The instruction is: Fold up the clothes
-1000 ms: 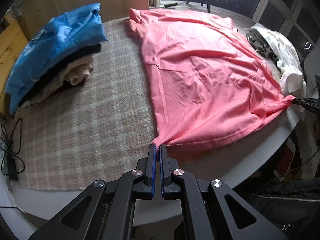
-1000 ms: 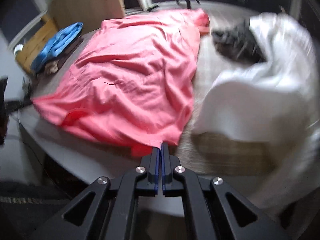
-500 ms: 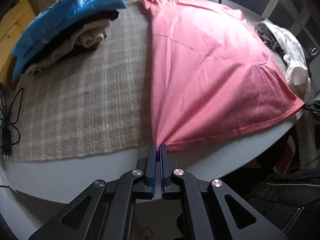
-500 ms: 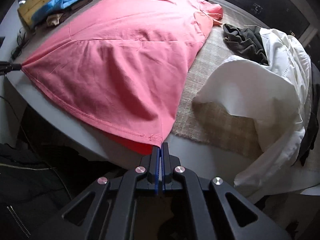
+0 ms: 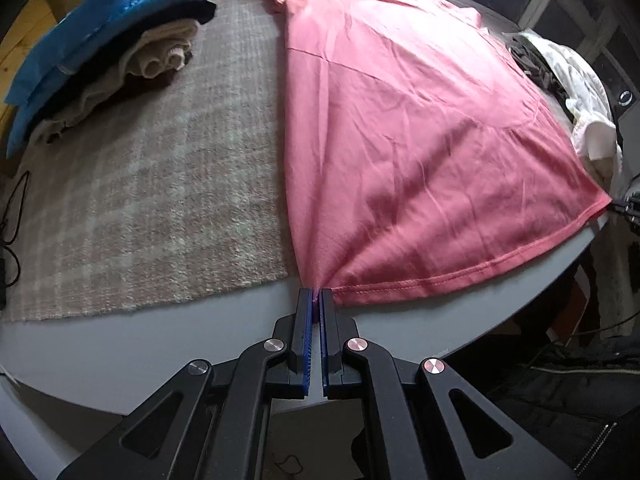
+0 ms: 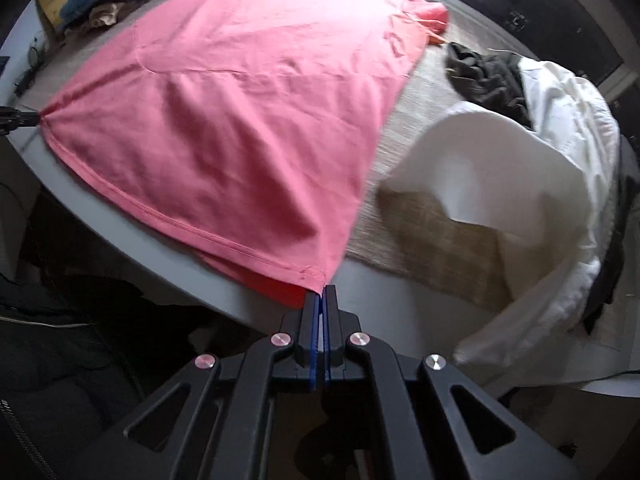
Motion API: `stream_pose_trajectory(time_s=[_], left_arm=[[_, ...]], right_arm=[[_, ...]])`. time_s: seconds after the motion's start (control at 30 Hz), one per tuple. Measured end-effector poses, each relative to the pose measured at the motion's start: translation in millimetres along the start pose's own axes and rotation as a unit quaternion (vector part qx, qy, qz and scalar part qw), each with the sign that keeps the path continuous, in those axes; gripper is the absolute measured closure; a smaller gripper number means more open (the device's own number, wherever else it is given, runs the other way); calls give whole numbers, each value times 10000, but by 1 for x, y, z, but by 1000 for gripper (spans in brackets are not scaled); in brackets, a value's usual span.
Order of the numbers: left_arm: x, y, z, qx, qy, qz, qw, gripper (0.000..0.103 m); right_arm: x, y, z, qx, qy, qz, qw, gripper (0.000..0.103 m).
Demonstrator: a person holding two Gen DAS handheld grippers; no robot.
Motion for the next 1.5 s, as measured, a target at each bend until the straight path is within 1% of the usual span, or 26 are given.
stream_pose_trajectory(time_s=[0.13,0.23,0.33,0.43,0.53,0.6,0.7,0.73,0.8,0.87,0.9,0.93,1.0,1.07,1.1,1.17,1.2,1.27,1.33,1.4,1.5], left_arm=[[2,-2,2,7,-6,-48,10000,100],[-1,3,1,127,77,-107,9998,99],[0,8,6,242,46,-156,9996,100],[3,1,15,206,42,-81,9997,100],[1,-28,20,-48,68,-169,9998,100],[-3,-57,14,-220,125,-314,9992,99],[-11,-100,1,-343,144,-494,9981,100],[-9,-118,-2,-423,124,-521,9977,99],[-4,-152,-10,-583,85,-576,9966,99],[0,-187,-17,-742,46,-630,9952,99],[2,-205,-20,-822,26,-657,9944,99],[4,-222,-24,-901,6,-684,9936,99],[9,-257,-31,-1060,-33,-738,9916,99],[13,-292,-38,-1219,-73,-792,9894,99],[15,-301,-48,-1205,-100,-717,9901,99],[20,-316,-69,-1143,-159,-531,9919,99],[23,-323,-80,-1112,-188,-438,9927,99],[26,-336,-103,-1007,-258,-291,9942,99],[25,-337,-116,-911,-348,-247,9949,99],[26,-342,-128,-869,-402,-159,9953,99],[30,-349,-137,-809,-533,11,9953,96]], right_arm=[[-1,4,0,354,209,267,9988,99],[-9,6,10,507,281,263,9980,98],[-20,0,27,360,314,119,9988,96],[-26,-20,41,3,232,-83,9997,96],[-23,-52,36,-374,78,-287,9989,95],[-15,-75,22,-573,-94,-385,9976,95],[-4,-103,1,-584,-328,-520,9964,95],[-3,-115,0,-649,-456,-572,9952,95],[-12,-146,9,-866,-527,-691,9924,95],[-27,-175,21,-1108,-469,-763,9898,88],[-38,-192,30,-1279,-405,-800,9877,75],[-51,-209,40,-1488,-320,-858,9846,60],[-78,-237,53,-1807,-168,-1033,9780,46],[-105,-257,56,-2015,42,-1262,9713,45],[-118,-265,52,-2073,158,-1374,9684,46],[-139,-272,36,-2102,331,-1518,9652,46],[-148,-273,23,-2010,358,-1589,9659,46],[-164,-272,-7,-1764,330,-1760,9679,46],[-173,-273,-36,-1582,314,-1808,9702,46],[-181,-277,-64,-1422,281,-1803,9729,46],[-201,-285,-100,-1259,129,-1954,9725,46]])
Point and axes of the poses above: each gripper's, at about its wrist camera, not at the fingertips, and z roughly against the way its jaws point, x to its left, y to its underside, the point moved 4 cm from there along -z, roughly the way its jaws point, and after that the axes turned 12 degrees about -x, right-handed, at the moved point
